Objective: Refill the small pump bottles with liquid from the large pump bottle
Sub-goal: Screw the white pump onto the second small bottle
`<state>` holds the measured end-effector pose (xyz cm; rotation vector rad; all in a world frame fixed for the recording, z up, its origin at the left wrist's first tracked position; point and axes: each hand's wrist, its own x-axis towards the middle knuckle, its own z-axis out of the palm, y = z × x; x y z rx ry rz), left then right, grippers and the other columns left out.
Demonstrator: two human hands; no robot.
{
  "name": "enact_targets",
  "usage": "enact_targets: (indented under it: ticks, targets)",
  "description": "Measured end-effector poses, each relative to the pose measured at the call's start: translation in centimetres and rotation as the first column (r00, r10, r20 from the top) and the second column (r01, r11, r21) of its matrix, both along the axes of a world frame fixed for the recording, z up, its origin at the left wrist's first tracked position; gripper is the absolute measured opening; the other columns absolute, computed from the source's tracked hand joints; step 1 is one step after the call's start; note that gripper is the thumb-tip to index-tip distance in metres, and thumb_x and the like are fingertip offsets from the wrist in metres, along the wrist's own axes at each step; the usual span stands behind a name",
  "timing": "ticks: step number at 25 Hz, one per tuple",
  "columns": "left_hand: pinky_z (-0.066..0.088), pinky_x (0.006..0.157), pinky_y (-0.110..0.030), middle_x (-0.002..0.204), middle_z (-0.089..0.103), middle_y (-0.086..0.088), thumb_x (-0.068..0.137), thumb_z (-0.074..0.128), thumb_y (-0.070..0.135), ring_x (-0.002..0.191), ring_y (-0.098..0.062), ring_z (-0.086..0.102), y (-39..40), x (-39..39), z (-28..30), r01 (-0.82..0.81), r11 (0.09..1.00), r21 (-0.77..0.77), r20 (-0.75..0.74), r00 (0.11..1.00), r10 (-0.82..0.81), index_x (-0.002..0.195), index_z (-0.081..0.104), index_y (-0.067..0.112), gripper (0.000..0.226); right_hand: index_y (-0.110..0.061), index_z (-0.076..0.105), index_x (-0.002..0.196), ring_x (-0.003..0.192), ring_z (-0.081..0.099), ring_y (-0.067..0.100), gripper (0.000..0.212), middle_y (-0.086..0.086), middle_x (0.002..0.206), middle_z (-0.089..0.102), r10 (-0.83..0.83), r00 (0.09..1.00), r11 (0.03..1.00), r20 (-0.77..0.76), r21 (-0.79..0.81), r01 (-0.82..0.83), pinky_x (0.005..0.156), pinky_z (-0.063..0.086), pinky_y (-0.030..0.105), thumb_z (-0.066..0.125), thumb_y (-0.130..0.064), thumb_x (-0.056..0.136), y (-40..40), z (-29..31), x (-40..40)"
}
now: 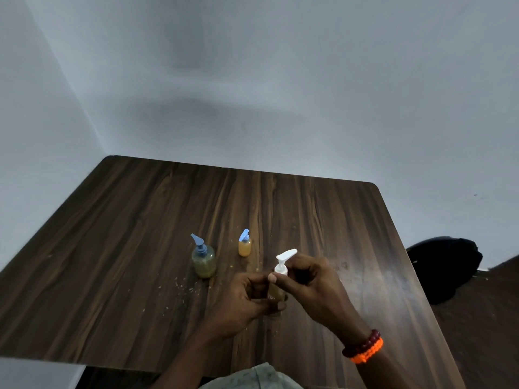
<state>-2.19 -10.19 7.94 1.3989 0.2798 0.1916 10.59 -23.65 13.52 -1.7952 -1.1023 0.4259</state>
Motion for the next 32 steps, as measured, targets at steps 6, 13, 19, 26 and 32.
enact_targets:
  ticks: [6,13,19,26,32]
  targets:
    - [0.067,0.084,-0.046,0.109,0.081,-0.013,0.088,0.076,-0.006,0.101,-0.032,0.078,-0.4,0.5,-0.1,-0.115,0.992,0.059,-0.015,0.993,0.116,0.117,0.075,0.007,0.032,-0.017,0.076,0.079,0.065,0.064,0.014,0.019,-0.007,0.071,0.066,-0.225,0.974,0.969,0.031,0.113,0.22,0.055,0.049,0.019,0.077,-0.035,0.087,0.9,-1.6,-1.8]
    - [0.066,0.085,-0.039,0.126,0.075,-0.016,0.087,0.074,0.009,0.118,-0.033,0.073,0.5,0.2,0.7,-0.002,0.995,-0.101,-0.013,1.0,0.001,0.133,0.065,0.009,0.046,-0.028,0.072,0.11,0.085,0.065,0.013,0.039,-0.006,0.099,0.068,-0.111,0.993,0.993,-0.028,-0.054,0.109,0.07,0.06,0.034,0.084,-0.047,0.078,-0.3,-2.1,-0.3]
    - [0.062,0.095,-0.056,0.135,0.07,-0.011,0.087,0.081,0.008,0.125,-0.029,0.07,1.6,1.2,0.0,-0.073,0.997,-0.021,-0.075,0.995,0.072,0.152,0.049,0.019,0.073,-0.03,0.07,0.122,0.083,0.069,0.013,0.045,-0.013,0.108,0.071,-0.12,0.991,0.99,-0.053,-0.078,0.116,0.068,0.062,0.037,0.083,-0.04,0.08,-0.5,-3.5,1.0]
    - [0.054,0.112,-0.044,0.15,0.063,-0.002,0.099,0.065,0.002,0.139,-0.017,0.059,3.3,4.5,-0.9,-0.071,0.996,0.05,-0.109,0.991,0.076,0.153,0.046,0.011,0.058,-0.038,0.061,0.108,0.089,0.068,0.001,0.039,-0.016,0.098,0.069,-0.267,0.963,0.961,0.03,-0.071,0.269,0.065,0.06,0.02,0.086,-0.04,0.078,2.3,-5.4,2.6]
    - [0.052,0.112,-0.034,0.143,0.065,-0.005,0.093,0.072,0.0,0.132,-0.017,0.062,4.2,4.8,-3.4,-0.187,0.956,0.225,-0.39,0.882,0.264,0.149,0.051,0.008,0.06,-0.041,0.064,0.099,0.08,0.071,0.002,0.038,-0.016,0.087,0.072,-0.465,0.881,0.885,-0.091,-0.077,0.459,0.063,0.056,0.011,0.089,-0.024,0.076,6.1,-9.9,4.9]
